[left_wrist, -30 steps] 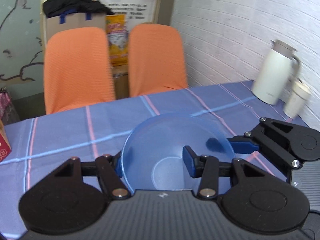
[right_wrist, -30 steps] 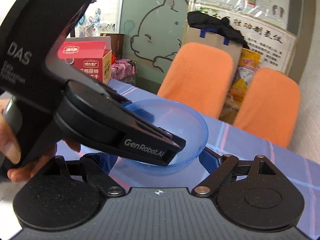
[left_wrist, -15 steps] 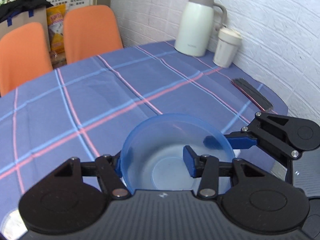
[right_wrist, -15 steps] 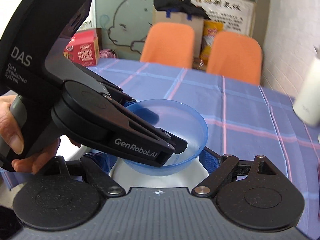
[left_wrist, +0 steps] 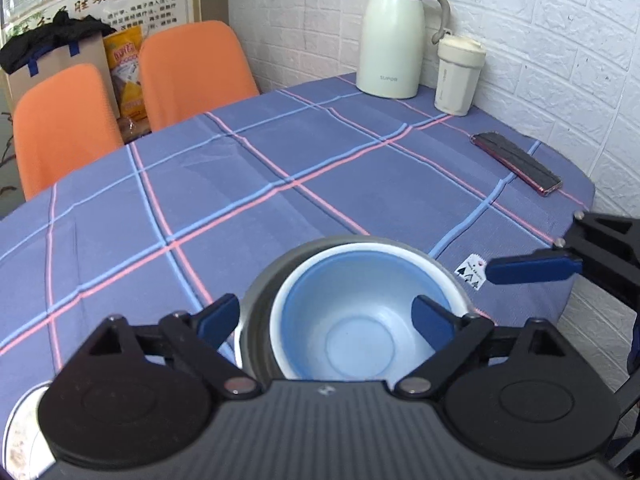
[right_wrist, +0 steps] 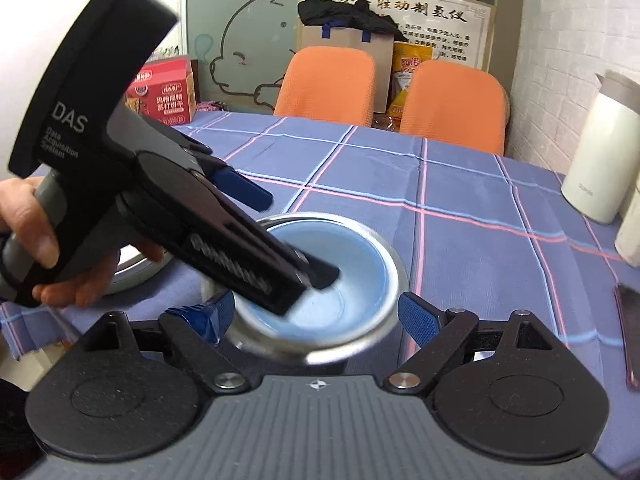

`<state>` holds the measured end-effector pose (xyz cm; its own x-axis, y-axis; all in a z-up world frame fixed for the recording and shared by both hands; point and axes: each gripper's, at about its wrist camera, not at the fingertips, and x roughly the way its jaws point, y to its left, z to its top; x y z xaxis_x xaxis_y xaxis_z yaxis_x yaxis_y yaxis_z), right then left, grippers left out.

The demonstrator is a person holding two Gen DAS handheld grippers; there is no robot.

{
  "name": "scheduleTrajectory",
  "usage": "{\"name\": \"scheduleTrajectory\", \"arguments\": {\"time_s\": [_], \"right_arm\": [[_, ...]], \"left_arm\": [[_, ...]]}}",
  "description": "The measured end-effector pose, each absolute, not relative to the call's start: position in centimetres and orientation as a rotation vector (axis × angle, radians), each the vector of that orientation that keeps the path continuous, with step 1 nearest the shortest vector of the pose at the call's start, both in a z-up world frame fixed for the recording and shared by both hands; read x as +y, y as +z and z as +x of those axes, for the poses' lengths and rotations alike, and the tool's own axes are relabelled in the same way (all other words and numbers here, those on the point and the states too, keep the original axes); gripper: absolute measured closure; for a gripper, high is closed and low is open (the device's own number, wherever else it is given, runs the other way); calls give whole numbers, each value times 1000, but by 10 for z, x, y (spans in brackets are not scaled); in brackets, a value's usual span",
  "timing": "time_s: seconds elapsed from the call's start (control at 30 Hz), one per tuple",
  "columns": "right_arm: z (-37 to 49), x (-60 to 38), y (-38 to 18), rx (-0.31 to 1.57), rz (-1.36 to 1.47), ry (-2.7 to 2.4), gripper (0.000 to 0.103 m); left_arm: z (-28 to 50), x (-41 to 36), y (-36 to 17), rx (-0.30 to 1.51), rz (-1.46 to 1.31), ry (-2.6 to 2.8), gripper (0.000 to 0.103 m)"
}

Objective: Organize plates and bowls
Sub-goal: 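Carry the blue plastic bowl into the white bowl and open the left tool, then grasp the steel bowl rim with the left tool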

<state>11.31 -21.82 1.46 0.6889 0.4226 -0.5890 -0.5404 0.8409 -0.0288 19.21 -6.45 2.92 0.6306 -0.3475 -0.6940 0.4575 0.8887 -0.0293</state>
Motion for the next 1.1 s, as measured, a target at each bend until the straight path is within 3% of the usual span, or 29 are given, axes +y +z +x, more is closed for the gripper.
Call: {"name": "scheduleTrajectory", "arguments": {"time_s": [0.43, 1.1], "right_arm": [[74, -256, -13, 549, 171, 338, 26], [123, -238, -17, 567, 71, 311, 26]], "left_arm": [[161, -19, 41, 703, -119, -333, 3], [200, -22, 23, 802, -100, -244, 2]]}}
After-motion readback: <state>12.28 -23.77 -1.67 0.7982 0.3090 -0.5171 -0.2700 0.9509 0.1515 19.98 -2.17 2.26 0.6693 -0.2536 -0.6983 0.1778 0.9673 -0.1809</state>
